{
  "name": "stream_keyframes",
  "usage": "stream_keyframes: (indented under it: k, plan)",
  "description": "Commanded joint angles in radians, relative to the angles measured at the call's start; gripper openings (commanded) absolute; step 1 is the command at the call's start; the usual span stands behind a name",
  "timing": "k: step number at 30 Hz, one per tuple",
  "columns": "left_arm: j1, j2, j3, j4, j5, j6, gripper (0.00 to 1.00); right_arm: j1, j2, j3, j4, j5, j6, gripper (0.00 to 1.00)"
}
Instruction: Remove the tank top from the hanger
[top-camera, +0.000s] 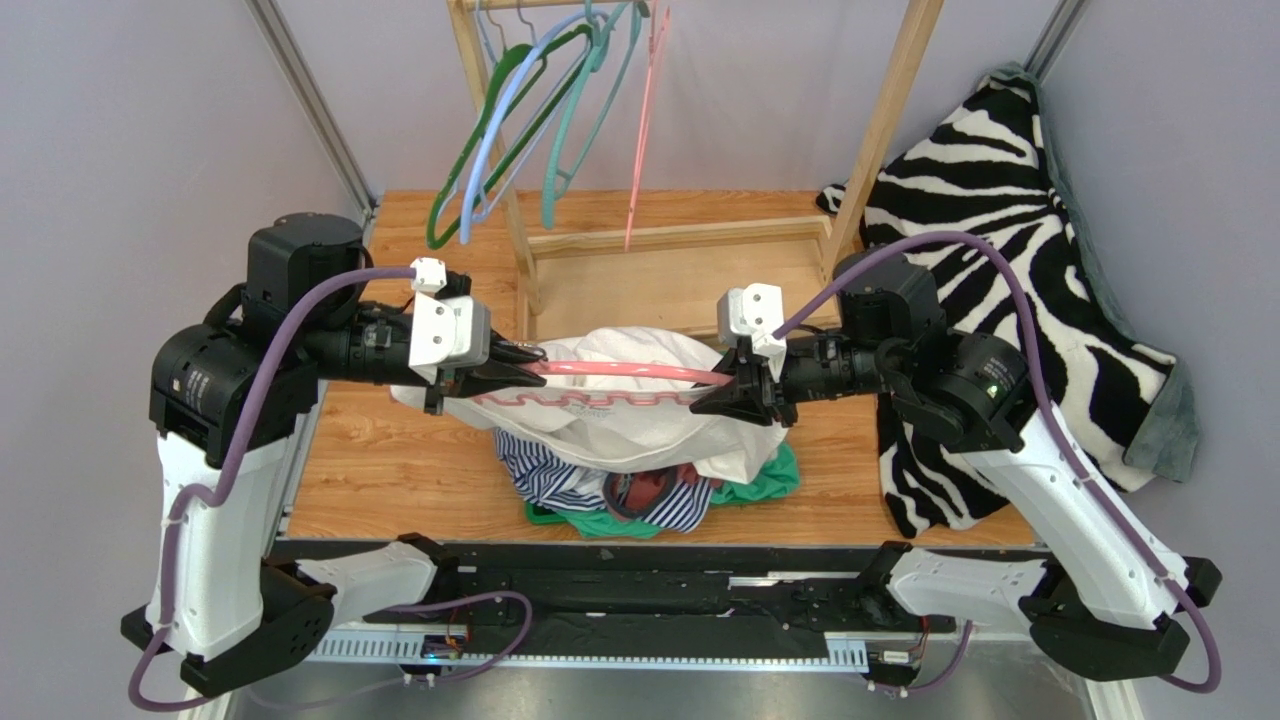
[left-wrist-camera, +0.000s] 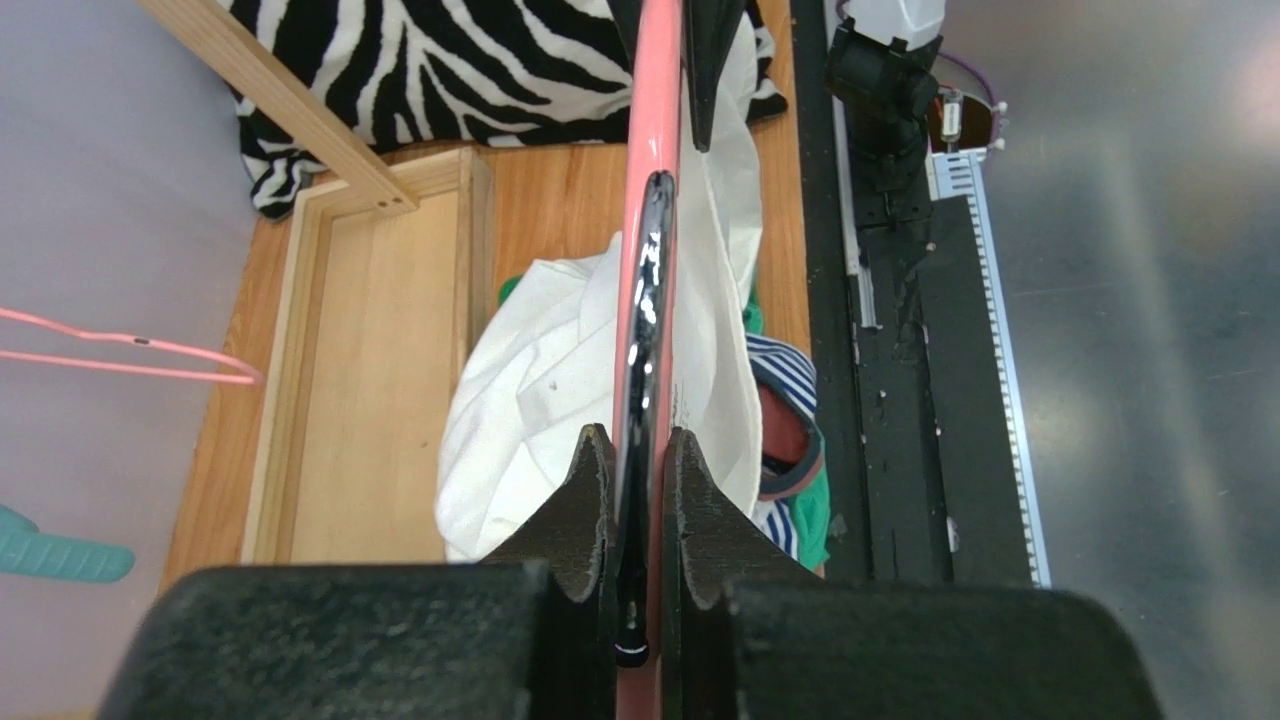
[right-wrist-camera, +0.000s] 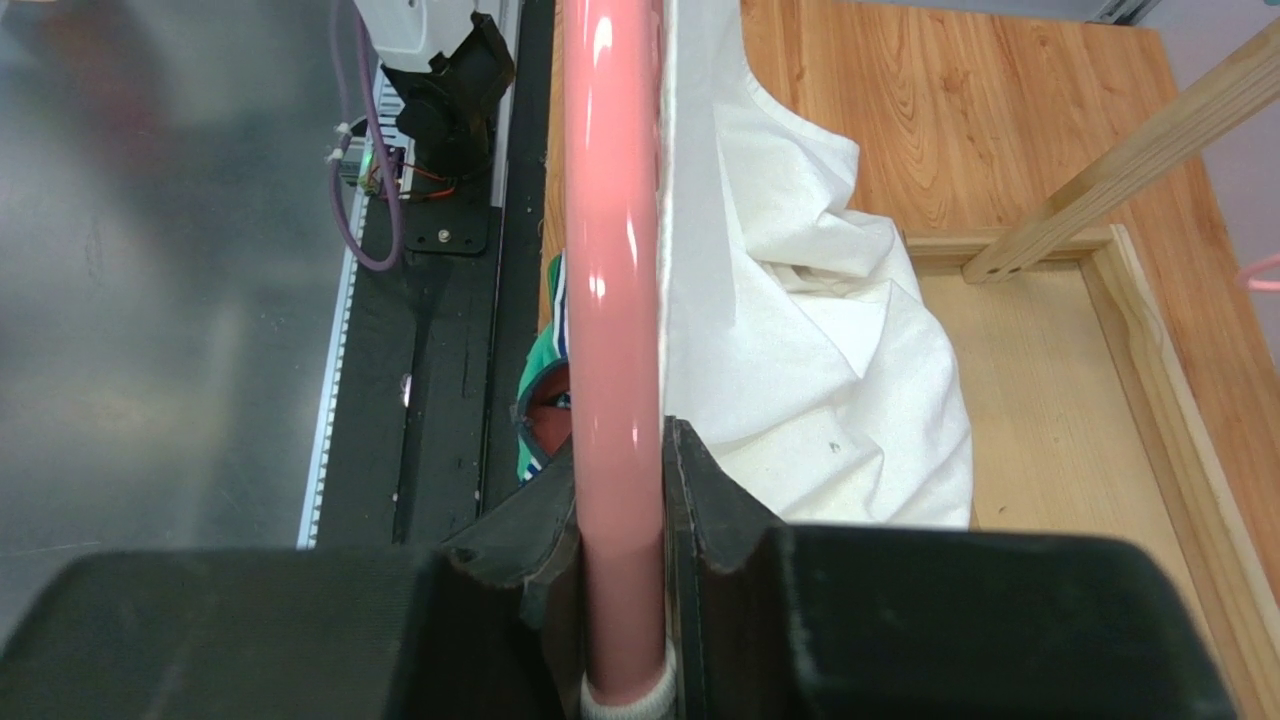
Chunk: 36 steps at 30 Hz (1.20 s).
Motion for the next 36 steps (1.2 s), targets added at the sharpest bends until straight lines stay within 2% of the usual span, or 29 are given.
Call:
stream_keyframes:
  k: [1, 3, 5, 6, 8, 9, 12, 17, 20, 26, 28, 29, 30, 31, 36]
  plan:
    - [0.005, -0.034, 0.002, -0.056, -0.025, -0.029, 0.00, 0.001, -0.059, -0.055, 0.165, 0.153, 0.066, 0.16]
    - [0.005, -0.032, -0.005, -0.020, -0.054, -0.058, 0.00, 0.001, -0.094, -0.090, 0.246, 0.261, 0.089, 0.39]
    - [0.005, -0.039, -0.010, 0.008, -0.103, -0.080, 0.00, 0.001, -0.122, -0.104, 0.295, 0.329, 0.112, 0.50]
    - [0.005, -0.042, -0.017, 0.052, -0.125, -0.113, 0.00, 0.001, -0.154, -0.111, 0.311, 0.390, 0.116, 0.63]
    - [0.005, -0.049, -0.025, 0.098, -0.185, -0.146, 0.00, 0.001, -0.195, -0.147, 0.348, 0.441, 0.129, 0.70]
    - [0.005, -0.049, -0.018, 0.125, -0.200, -0.173, 0.00, 0.001, -0.215, -0.162, 0.362, 0.493, 0.138, 0.77]
    - [0.005, -0.040, 0.001, 0.158, -0.242, -0.215, 0.00, -0.001, -0.307, -0.239, 0.406, 0.561, 0.191, 0.87]
    - [0.005, -0.028, 0.031, 0.160, -0.229, -0.233, 0.00, -0.001, -0.433, -0.425, 0.458, 0.581, 0.297, 0.90]
    - [0.005, -0.019, 0.051, 0.145, -0.186, -0.241, 0.00, 0.001, -0.421, -0.484, 0.478, 0.558, 0.325, 0.88]
    - [0.008, -0.029, 0.058, 0.114, -0.142, -0.221, 0.00, -0.001, -0.345, -0.477, 0.509, 0.619, 0.327, 0.81]
    - [0.010, -0.035, 0.055, 0.109, -0.113, -0.219, 0.00, -0.007, -0.332, -0.463, 0.532, 0.616, 0.326, 0.59]
    - [0.013, -0.037, 0.051, 0.108, -0.111, -0.221, 0.00, -0.008, -0.335, -0.461, 0.541, 0.618, 0.331, 0.42]
    - [0.013, -0.040, 0.053, 0.109, -0.116, -0.221, 0.00, -0.011, -0.344, -0.463, 0.549, 0.630, 0.336, 0.04]
    - [0.013, -0.043, 0.053, 0.109, -0.120, -0.219, 0.00, -0.013, -0.354, -0.461, 0.552, 0.641, 0.354, 0.00]
    - [0.014, -0.049, 0.042, 0.122, -0.137, -0.223, 0.00, -0.014, -0.400, -0.449, 0.509, 0.687, 0.365, 0.00]
